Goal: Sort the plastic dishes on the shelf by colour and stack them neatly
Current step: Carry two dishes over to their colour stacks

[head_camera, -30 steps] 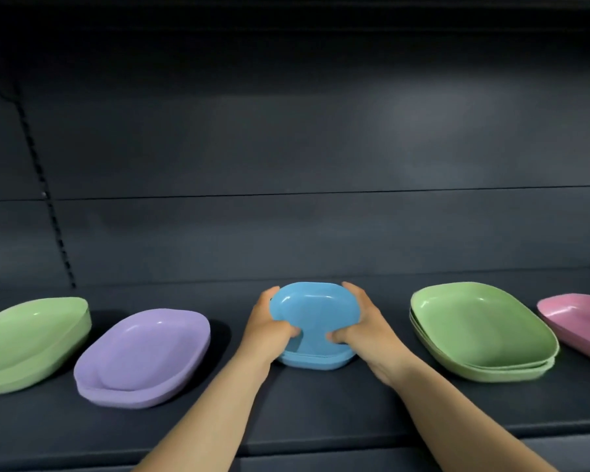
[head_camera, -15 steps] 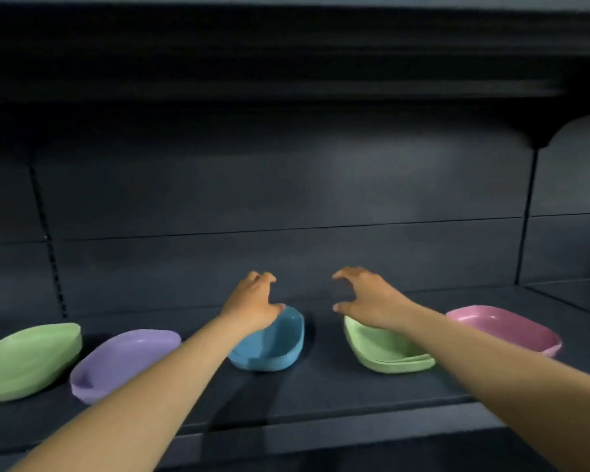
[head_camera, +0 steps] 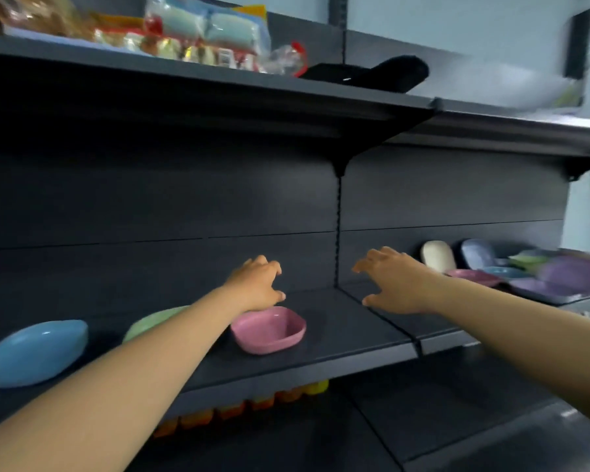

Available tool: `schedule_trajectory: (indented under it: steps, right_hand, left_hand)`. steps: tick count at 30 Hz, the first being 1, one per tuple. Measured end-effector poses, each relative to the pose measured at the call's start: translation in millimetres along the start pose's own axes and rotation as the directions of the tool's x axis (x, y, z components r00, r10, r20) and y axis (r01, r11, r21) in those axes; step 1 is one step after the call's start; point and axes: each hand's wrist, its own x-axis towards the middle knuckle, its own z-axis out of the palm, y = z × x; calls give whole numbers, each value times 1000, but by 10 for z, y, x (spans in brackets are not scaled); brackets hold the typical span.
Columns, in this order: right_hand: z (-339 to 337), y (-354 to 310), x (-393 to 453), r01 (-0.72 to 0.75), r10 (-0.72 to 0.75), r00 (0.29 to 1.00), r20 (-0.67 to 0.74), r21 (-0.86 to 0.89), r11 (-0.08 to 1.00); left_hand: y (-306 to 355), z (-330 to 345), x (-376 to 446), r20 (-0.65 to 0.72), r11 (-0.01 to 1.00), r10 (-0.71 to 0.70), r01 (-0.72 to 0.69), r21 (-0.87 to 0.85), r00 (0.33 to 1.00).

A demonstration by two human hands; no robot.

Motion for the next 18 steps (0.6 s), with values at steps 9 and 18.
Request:
schedule_trajectory:
  steps: [9, 18]
  right_hand:
    - [444, 1658, -876, -156, 157, 986, 47, -31, 987]
    - [1115, 2952, -905, -277, 278, 960, 20, 183, 943]
  left_hand:
    - [1744, 757, 624, 80, 987, 103, -92, -131, 991]
    - [2657, 1395, 1647, 125, 975, 121, -94, -199, 985]
